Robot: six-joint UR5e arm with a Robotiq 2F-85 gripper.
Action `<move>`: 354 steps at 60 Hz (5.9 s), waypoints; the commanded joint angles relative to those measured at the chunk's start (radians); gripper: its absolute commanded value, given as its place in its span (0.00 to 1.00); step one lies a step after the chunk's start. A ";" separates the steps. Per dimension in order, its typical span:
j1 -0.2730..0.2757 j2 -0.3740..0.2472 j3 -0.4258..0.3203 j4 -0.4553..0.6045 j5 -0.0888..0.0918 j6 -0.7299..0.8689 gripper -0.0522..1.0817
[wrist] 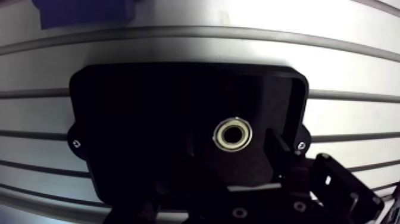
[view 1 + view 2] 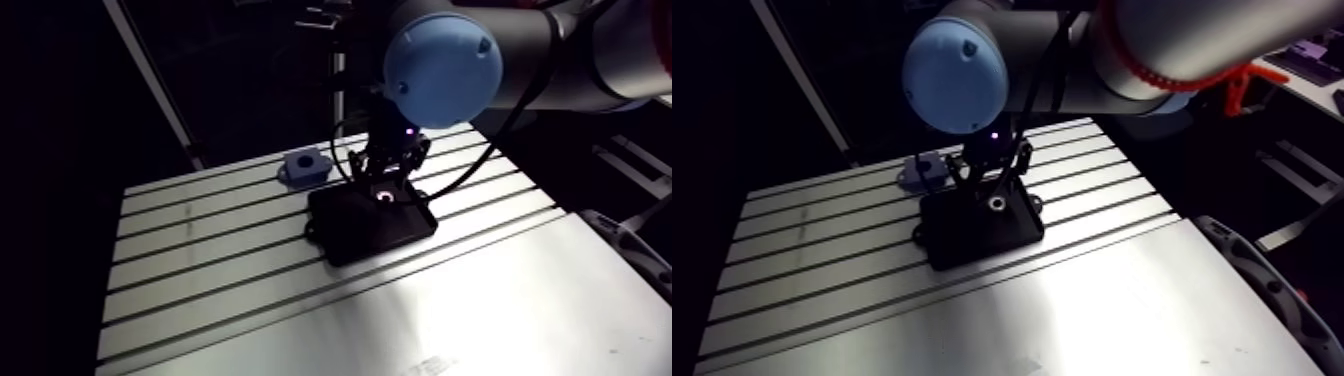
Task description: Pick up the bearing and press it into the housing until flush.
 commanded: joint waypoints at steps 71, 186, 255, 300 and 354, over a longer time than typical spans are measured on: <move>-0.002 0.026 0.013 -0.047 -0.005 0.000 0.39; -0.006 0.026 0.020 -0.047 -0.005 -0.001 0.57; 0.086 -0.043 -0.185 0.149 0.005 0.049 0.66; 0.195 0.129 -0.404 0.228 0.002 0.102 0.72; 0.231 0.221 -0.448 0.220 0.008 0.129 0.74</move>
